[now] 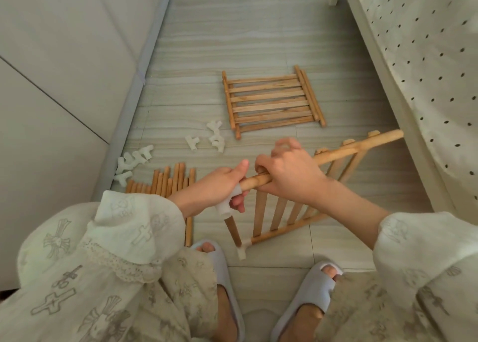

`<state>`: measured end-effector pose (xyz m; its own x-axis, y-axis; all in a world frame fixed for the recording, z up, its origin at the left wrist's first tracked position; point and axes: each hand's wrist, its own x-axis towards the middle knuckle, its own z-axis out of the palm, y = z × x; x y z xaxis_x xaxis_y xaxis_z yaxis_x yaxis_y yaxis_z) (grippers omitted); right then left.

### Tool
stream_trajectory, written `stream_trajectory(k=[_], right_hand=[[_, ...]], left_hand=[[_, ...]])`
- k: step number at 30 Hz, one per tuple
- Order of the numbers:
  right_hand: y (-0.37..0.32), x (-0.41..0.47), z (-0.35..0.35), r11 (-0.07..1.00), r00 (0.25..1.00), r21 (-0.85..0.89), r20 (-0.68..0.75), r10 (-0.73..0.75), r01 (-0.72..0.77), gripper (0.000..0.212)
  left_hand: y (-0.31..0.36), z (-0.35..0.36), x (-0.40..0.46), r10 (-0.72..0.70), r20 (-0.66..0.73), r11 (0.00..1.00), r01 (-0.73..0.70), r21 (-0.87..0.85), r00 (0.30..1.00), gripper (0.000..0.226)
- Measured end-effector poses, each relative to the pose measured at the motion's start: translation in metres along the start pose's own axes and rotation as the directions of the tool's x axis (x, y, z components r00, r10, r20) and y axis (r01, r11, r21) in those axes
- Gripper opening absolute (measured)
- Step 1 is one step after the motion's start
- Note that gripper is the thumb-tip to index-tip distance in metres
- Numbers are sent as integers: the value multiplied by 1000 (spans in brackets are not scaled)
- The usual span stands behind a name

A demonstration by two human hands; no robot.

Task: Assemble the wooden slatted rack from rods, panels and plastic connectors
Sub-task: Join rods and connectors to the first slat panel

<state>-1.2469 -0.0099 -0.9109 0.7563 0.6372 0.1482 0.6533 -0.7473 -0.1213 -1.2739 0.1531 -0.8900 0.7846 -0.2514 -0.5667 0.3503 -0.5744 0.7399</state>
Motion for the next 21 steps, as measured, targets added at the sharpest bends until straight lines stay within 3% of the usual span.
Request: stream_trajectory(k=[2, 4, 8, 11, 13, 15, 17, 18, 21], right_hand=[[-5, 2, -9, 990, 987, -22, 71, 144, -143, 66], [-10, 1, -13, 965, 964, 2, 48, 260, -261, 72], [-18, -10, -23, 960, 916, 13, -296, 271, -280, 53], [-27, -21, -28, 961, 853, 157, -444, 275, -228, 47], [-35, -30, -27, 949, 870, 250, -403, 283, -193, 48], [-41, -35, -29, 961, 953, 240, -233, 195, -139, 57], [-41, -34, -36, 957, 985, 260, -71, 156, -133, 69], [-41, -32, -41, 943, 983, 299, -66, 171, -144, 70], [-36, -30, -52, 920, 921, 378, -311, 233, -106, 56]], left_hand=[[4, -2, 0, -4, -10, 999, 4, -46, 1000, 64], [5, -3, -2, 7, -28, 989, -11, -150, 1000, 64], [10, -7, -13, 41, -151, 924, -95, -370, 988, 60], [25, -18, -21, 2, -190, 756, -126, -642, 982, 58], [38, -21, -25, -35, -186, 573, -132, -809, 982, 57], [51, -20, -30, -56, -201, 401, -162, -902, 978, 53], [62, -17, -38, -36, -226, 311, -204, -928, 974, 49], [67, -15, -41, -14, -238, 301, -223, -927, 971, 47], [87, -12, -52, 126, -260, 393, -289, -873, 957, 46]])
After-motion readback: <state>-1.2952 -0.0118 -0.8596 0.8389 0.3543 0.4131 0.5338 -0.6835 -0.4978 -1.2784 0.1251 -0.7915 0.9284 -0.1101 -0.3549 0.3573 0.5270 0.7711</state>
